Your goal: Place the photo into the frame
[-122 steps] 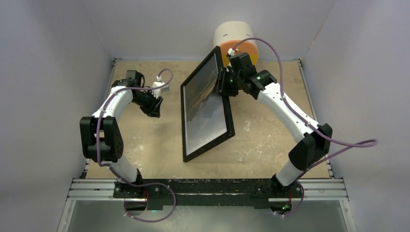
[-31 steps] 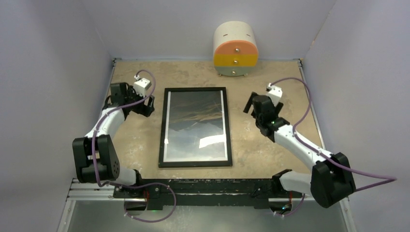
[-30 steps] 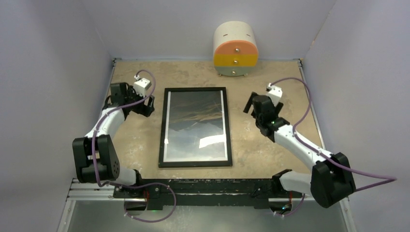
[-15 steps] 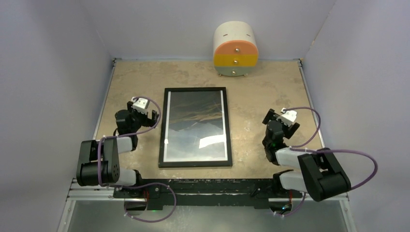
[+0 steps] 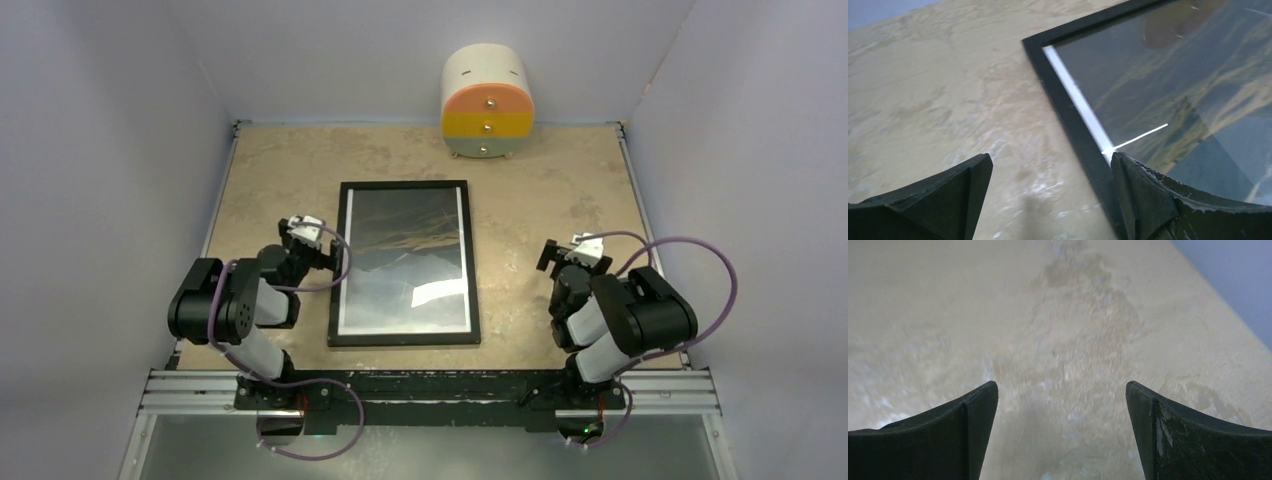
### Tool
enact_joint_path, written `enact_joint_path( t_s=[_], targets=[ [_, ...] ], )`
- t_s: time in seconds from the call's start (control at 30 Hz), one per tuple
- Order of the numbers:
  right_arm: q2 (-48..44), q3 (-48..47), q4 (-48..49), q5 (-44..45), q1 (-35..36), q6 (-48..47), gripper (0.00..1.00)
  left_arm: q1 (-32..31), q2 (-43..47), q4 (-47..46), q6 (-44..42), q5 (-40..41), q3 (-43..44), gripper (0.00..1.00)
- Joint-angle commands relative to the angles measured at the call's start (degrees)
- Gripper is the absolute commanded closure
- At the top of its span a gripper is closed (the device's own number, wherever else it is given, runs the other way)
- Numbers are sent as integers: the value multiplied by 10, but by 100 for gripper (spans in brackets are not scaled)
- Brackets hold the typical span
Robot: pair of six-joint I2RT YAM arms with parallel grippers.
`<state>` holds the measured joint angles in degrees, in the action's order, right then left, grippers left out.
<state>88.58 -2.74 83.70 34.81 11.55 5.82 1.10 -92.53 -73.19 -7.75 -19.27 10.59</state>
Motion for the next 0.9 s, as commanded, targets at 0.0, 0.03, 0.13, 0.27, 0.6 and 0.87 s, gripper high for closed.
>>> enact_joint_path(
  t_s=[0.0,0.03,0.13,0.27,0.6,0.87],
  targets=[
    [65,-19,221,-53,7,-86,1,-30,0,16,-20,78,44,5],
    [46,-44,140,-45,10,-75,1,-26,-13,-14,-10,76,40,5],
    [22,-123,-66,-91,-27,-7,1,-25,-2,15,-12,79,42,4],
    [20,-127,-81,-115,-52,8,1,-25,-2,10,-12,78,42,3],
    [18,-116,-39,-88,-52,-5,1,-25,-6,-1,-10,78,41,2],
    [18,-116,-38,-89,-52,-5,1,-26,-9,10,-11,78,47,1]
  ],
)
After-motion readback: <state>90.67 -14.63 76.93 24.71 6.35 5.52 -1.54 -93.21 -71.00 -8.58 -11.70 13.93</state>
